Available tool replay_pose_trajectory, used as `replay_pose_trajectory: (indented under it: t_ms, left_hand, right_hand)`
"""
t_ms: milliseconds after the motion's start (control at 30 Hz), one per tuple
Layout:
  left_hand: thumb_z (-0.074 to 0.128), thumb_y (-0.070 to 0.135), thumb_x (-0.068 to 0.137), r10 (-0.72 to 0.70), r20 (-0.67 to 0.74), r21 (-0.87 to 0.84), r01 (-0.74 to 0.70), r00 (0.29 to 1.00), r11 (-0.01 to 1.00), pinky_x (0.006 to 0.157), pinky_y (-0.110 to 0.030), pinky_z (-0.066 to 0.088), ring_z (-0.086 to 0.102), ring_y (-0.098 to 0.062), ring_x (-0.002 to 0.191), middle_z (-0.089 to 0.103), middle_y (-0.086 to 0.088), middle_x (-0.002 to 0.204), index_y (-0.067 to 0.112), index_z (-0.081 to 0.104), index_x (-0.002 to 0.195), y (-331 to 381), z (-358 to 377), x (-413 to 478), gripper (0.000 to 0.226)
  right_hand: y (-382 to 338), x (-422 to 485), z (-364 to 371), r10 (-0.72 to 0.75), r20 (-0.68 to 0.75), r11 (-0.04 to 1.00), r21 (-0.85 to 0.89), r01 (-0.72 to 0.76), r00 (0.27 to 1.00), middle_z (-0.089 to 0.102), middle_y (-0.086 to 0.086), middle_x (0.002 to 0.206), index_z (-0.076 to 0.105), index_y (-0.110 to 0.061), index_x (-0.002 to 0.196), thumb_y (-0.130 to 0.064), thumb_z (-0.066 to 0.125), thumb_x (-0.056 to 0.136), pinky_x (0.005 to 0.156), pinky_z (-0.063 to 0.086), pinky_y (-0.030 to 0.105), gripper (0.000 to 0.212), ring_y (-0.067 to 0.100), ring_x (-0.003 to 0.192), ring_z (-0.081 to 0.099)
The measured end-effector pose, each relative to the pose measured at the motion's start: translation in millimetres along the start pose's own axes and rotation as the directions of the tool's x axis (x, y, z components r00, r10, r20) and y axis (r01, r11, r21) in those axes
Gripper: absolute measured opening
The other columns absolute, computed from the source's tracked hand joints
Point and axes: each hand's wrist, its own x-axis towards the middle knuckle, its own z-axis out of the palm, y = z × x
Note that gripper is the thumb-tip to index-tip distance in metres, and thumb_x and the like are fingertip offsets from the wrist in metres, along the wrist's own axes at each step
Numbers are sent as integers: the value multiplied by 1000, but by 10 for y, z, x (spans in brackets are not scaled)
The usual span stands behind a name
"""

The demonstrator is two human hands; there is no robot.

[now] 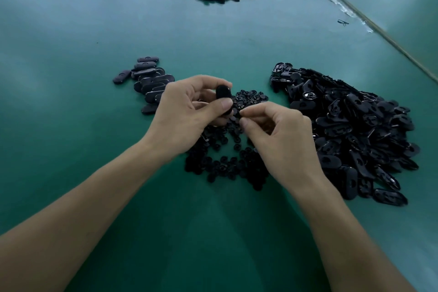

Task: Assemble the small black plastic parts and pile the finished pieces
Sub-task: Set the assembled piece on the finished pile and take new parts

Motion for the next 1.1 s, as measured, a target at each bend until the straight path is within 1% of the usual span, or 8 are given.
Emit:
replay_pose_trajectory:
  t_ms: [67, 133, 233, 367, 567, 833, 967, 1100]
  left_hand:
    - [68, 0, 92, 3, -16, -17, -3, 1000, 1000, 67, -28, 61, 76, -24, 77, 68, 1, 75, 20, 70, 107, -6, 2, 3, 25]
    - [66, 0, 94, 0, -14, -24, 0, 1000, 1000, 63, -26, 60, 76, -24, 75, 65, 1, 76, 21, 67, 115, -7, -1, -1, 29]
    - [70, 2, 91, 4, 3, -8, -4, 1000, 1000, 61, -23, 57, 74, -19, 70, 70, 1, 71, 25, 60, 116, -14, -15, 4, 35]
    - [74, 4, 88, 32, -21, 30, -31, 999, 999, 59, -19, 54, 72, -14, 65, 74, -1, 73, 16, 64, 98, -43, -32, 20, 19]
    - [73, 0, 88, 75, -28, 59, -73, 997, 996, 67, -21, 57, 73, -13, 71, 76, 0, 79, 21, 74, 95, -83, -10, 5, 22]
    - [76, 0, 85, 49, -55, 41, -47, 997, 998, 64, -20, 56, 74, -15, 70, 75, 1, 74, 17, 70, 95, -84, 4, -1, 20]
    - [75, 1, 86, 66, -77, 56, -62, 995, 997, 65, -20, 56, 74, -15, 70, 76, 1, 75, 18, 74, 90, -88, 5, 6, 18]
    - [72, 0, 89, 84, -92, 88, -76, 992, 993, 66, -19, 56, 72, -11, 69, 76, 3, 74, 21, 75, 92, -77, 0, 8, 21]
  right_hand:
    - [19, -1, 8, -30, 44, 973, -229, 40, 999, 68, -9, 89, 78, -21, 104, -21, 72, 91, 82, 53, 23, 14, 6, 86, 64]
    - [14, -10, 17, -26, 106, 933, -355, 63, 994, 64, -2, 97, 76, -23, 112, -28, 70, 93, 91, 50, 37, 21, 18, 99, 59]
    - [-24, -21, 14, -26, 129, 907, -414, 77, 991, 61, -2, 99, 75, -27, 113, -32, 67, 95, 92, 43, 32, 21, 18, 104, 53]
    - [-40, -23, 14, 10, 147, 895, -441, 57, 989, 60, -3, 97, 75, -27, 110, -34, 65, 96, 91, 42, 30, 19, 17, 103, 51]
    - [-45, -34, 38, 21, 156, 897, -440, 51, 987, 59, -4, 95, 72, -25, 105, -31, 63, 96, 91, 45, 34, 14, 17, 102, 52]
    - [-40, -35, 44, 16, 166, 934, -353, 45, 986, 56, -10, 86, 61, -23, 88, -24, 65, 94, 83, 48, 36, 8, 16, 90, 53]
    - [-44, -22, 36, -40, 66, 970, -236, 55, 997, 56, -13, 76, 55, -21, 88, -17, 60, 98, 65, 42, 24, 12, 6, 71, 52]
    - [-65, -11, 26, -53, -20, 989, -138, 49, 998, 61, -16, 79, 64, -21, 104, -14, 61, 97, 69, 42, 9, 10, -3, 77, 57]
